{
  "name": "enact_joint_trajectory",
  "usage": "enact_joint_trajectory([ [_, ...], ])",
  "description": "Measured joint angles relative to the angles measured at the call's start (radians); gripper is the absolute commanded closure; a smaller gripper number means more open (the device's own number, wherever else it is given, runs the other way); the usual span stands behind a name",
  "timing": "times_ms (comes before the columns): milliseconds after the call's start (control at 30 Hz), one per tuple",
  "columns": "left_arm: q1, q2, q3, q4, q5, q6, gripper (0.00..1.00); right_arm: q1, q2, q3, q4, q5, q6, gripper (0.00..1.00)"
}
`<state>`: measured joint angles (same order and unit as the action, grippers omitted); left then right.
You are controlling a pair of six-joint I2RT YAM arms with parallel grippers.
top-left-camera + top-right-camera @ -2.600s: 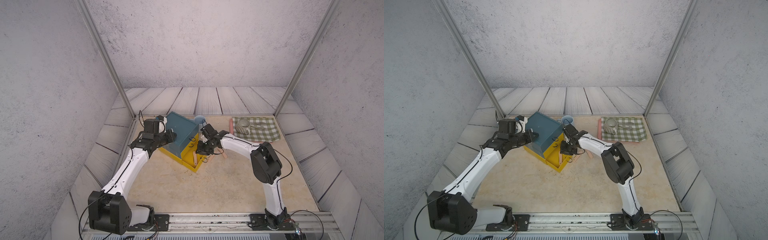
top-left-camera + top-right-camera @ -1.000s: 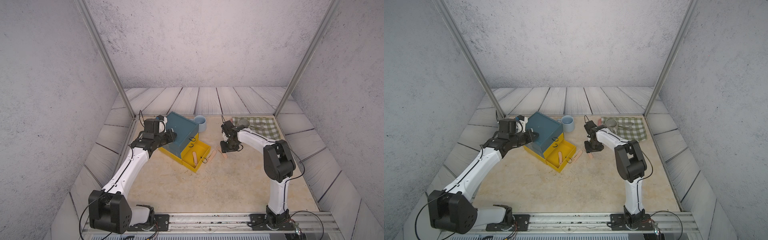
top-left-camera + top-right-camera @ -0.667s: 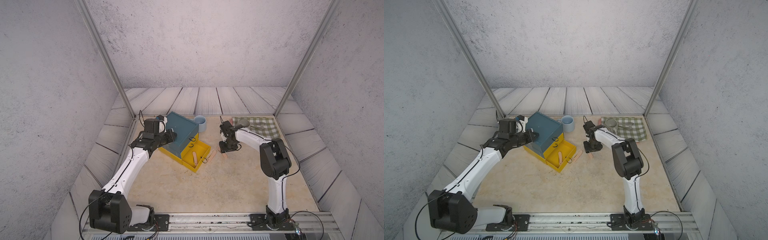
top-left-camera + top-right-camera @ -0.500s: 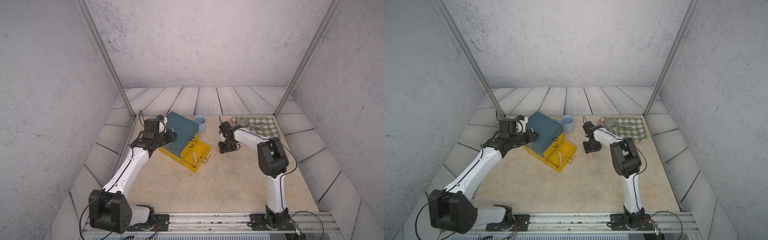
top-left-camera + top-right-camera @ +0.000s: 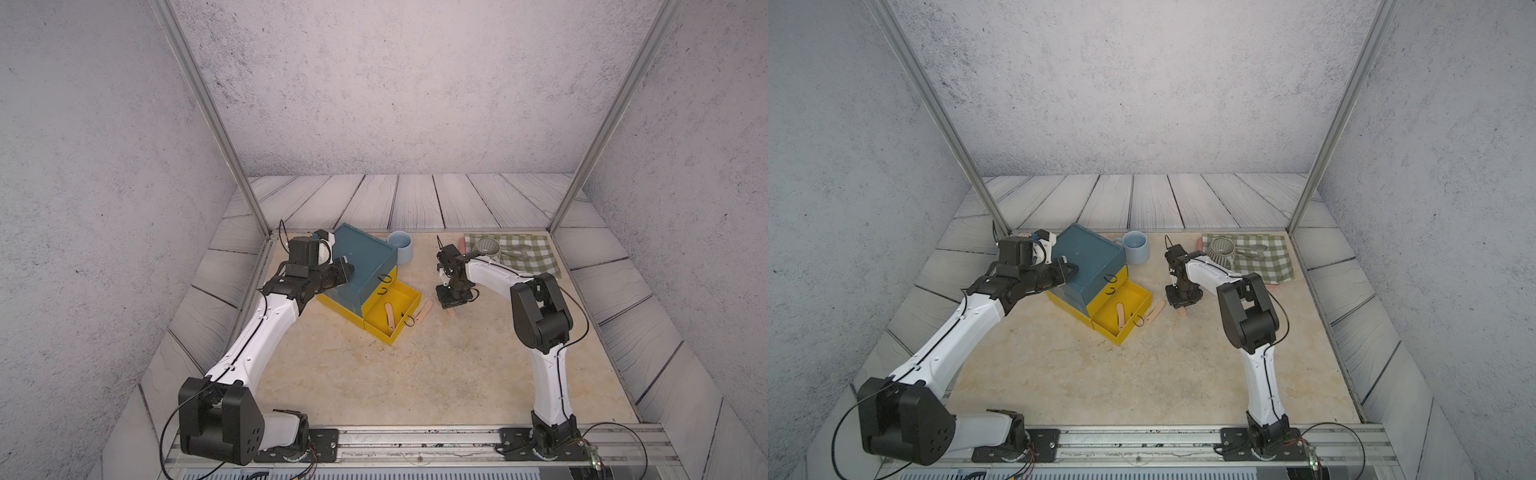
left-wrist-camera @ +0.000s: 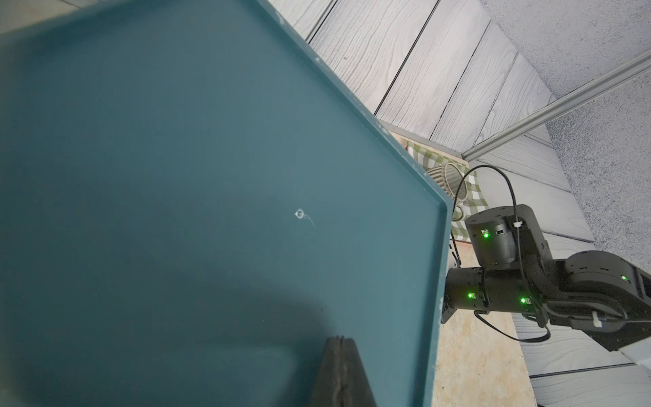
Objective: Place the fruit knives into the drawer by color
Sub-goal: Pick up the fruit knife from the center of the board.
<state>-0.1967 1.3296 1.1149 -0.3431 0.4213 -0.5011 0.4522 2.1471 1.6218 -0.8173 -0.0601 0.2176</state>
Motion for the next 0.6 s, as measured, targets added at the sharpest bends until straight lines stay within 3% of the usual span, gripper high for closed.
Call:
enact_joint_trajectory([
  [200, 0.000, 0.000, 0.000, 0.000, 0.000, 0.000, 1.00, 0.000, -0.026, -0.043, 0.038, -0.002, 0.018, 0.77],
  [600, 0.000, 0.000, 0.000, 0.000, 0.000, 0.000, 1.00, 0.003, -0.181, -0.216, 0.049, -0.062, 0.077, 0.77],
])
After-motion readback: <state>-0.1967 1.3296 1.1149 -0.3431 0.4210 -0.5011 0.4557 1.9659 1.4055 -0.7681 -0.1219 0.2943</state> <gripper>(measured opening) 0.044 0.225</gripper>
